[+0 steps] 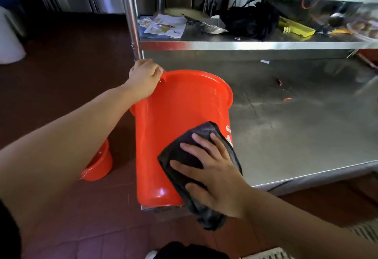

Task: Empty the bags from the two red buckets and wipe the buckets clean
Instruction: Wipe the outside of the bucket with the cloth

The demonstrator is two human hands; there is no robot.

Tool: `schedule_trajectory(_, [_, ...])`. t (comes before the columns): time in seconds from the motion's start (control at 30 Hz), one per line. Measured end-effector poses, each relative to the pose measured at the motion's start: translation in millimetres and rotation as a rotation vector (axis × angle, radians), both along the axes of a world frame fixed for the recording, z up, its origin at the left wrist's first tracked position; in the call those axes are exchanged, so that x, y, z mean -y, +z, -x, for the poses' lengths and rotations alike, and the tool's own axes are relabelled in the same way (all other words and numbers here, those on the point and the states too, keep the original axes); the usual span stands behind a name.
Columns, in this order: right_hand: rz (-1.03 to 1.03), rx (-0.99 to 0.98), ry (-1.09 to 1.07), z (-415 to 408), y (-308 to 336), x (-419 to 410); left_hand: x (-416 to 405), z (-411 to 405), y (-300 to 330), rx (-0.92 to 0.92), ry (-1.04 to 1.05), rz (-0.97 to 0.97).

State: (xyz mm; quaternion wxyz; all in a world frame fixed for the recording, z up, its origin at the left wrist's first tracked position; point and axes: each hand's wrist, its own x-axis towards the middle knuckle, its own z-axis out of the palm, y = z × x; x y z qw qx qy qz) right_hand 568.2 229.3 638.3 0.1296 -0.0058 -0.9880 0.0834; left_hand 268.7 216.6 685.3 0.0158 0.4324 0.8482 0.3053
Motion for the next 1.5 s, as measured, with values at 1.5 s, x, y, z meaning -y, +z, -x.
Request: schedule_trajectory(1.5, [0.014,0.026,-0.058,23.8,-5.3,-11.6,22.6,28.1,-15.9,0.761,0.178,-0.261])
